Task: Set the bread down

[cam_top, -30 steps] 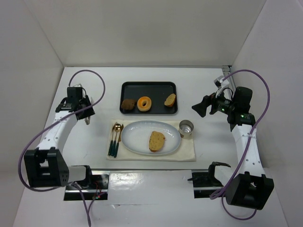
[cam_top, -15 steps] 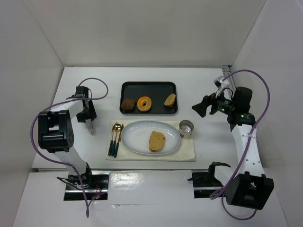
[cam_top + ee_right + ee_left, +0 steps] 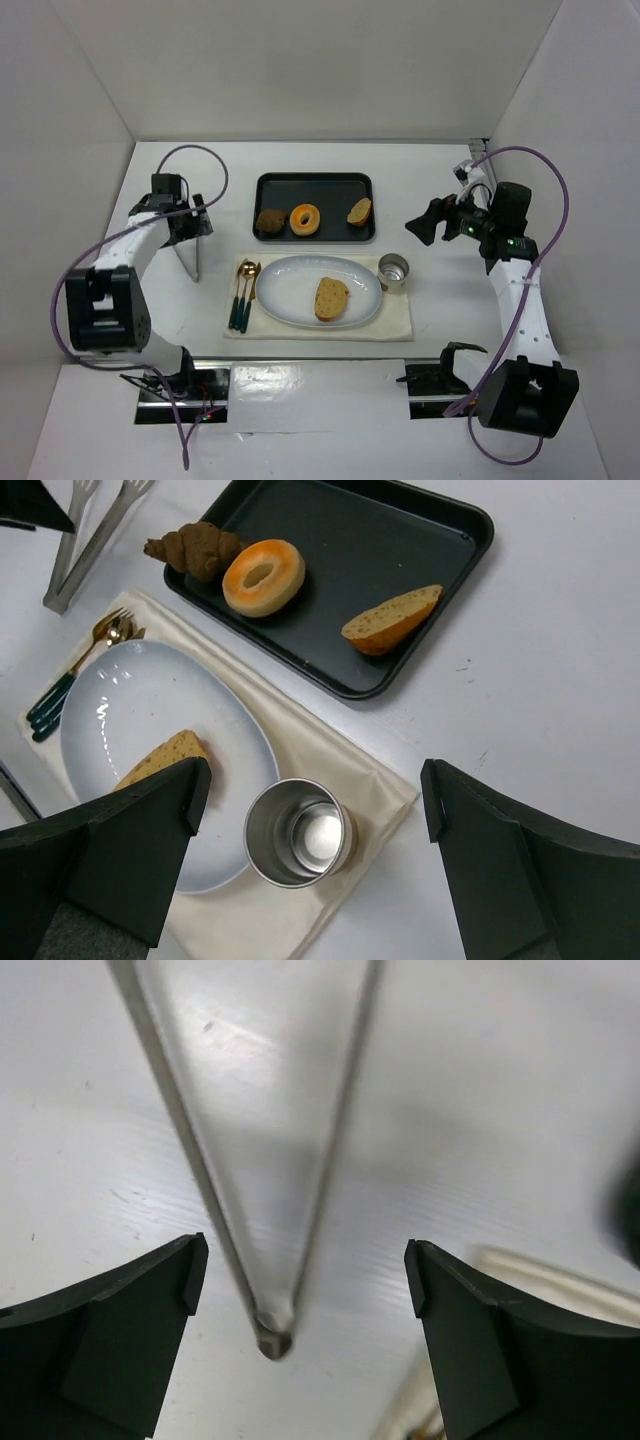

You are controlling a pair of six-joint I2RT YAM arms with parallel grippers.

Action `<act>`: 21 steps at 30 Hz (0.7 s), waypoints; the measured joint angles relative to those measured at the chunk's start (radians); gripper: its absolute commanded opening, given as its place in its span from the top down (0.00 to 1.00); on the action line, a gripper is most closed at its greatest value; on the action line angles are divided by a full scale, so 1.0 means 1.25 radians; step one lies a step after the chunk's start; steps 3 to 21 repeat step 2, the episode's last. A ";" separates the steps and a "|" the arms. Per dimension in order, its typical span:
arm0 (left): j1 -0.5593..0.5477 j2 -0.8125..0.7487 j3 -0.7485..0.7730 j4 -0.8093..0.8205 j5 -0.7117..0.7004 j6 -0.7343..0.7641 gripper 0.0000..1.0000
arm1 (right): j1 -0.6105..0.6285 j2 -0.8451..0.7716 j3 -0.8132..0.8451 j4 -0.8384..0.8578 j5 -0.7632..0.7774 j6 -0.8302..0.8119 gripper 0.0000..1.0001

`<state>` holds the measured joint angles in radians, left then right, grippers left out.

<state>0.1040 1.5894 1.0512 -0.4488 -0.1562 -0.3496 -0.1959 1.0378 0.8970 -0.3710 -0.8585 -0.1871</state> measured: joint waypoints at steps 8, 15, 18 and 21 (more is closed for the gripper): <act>-0.033 -0.088 -0.003 0.007 0.023 -0.003 0.00 | 0.000 0.001 0.000 0.002 0.011 0.024 0.00; -0.033 -0.088 -0.003 0.007 0.023 -0.003 0.00 | 0.000 0.001 0.000 0.002 0.011 0.024 0.00; -0.033 -0.088 -0.003 0.007 0.023 -0.003 0.00 | 0.000 0.001 0.000 0.002 0.011 0.024 0.00; -0.033 -0.088 -0.003 0.007 0.023 -0.003 0.00 | 0.000 0.001 0.000 0.002 0.011 0.024 0.00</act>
